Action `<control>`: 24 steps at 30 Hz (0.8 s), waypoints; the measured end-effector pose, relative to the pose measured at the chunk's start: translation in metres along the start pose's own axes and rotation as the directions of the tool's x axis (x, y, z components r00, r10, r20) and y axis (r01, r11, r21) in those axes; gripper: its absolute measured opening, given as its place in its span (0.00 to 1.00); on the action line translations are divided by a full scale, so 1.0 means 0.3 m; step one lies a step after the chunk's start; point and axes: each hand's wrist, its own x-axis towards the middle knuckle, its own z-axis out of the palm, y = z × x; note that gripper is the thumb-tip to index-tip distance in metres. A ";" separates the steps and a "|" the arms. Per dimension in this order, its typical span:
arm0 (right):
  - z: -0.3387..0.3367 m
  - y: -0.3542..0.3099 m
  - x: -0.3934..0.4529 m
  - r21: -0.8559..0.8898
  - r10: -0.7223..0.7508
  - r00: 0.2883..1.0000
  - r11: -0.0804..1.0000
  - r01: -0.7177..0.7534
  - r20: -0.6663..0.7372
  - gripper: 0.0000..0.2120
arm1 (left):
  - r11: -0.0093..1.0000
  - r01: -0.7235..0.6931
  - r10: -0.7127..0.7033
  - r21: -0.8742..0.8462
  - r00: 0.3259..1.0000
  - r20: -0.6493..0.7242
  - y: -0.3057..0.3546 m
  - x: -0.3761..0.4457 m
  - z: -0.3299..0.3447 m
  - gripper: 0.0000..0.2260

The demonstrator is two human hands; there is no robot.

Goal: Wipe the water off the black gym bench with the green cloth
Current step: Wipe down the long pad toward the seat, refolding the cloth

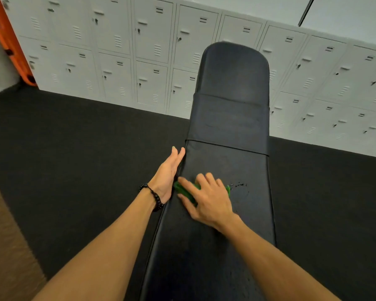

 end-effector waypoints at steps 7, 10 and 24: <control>-0.029 0.084 0.040 -0.059 0.288 0.957 0.955 -0.290 -0.044 0.19 | 0.998 0.006 -0.005 0.058 1.000 -0.021 0.019 -0.045 0.025 0.25; -0.011 -0.019 0.057 0.034 0.069 0.997 0.997 -0.070 0.032 0.20 | 0.993 -0.005 0.015 0.117 0.996 -0.083 0.017 -0.063 0.025 0.24; 0.008 0.002 0.067 0.103 -0.289 0.952 0.955 0.279 0.103 0.18 | 0.935 0.180 -0.106 0.307 0.964 -0.243 0.071 -0.072 -0.054 0.32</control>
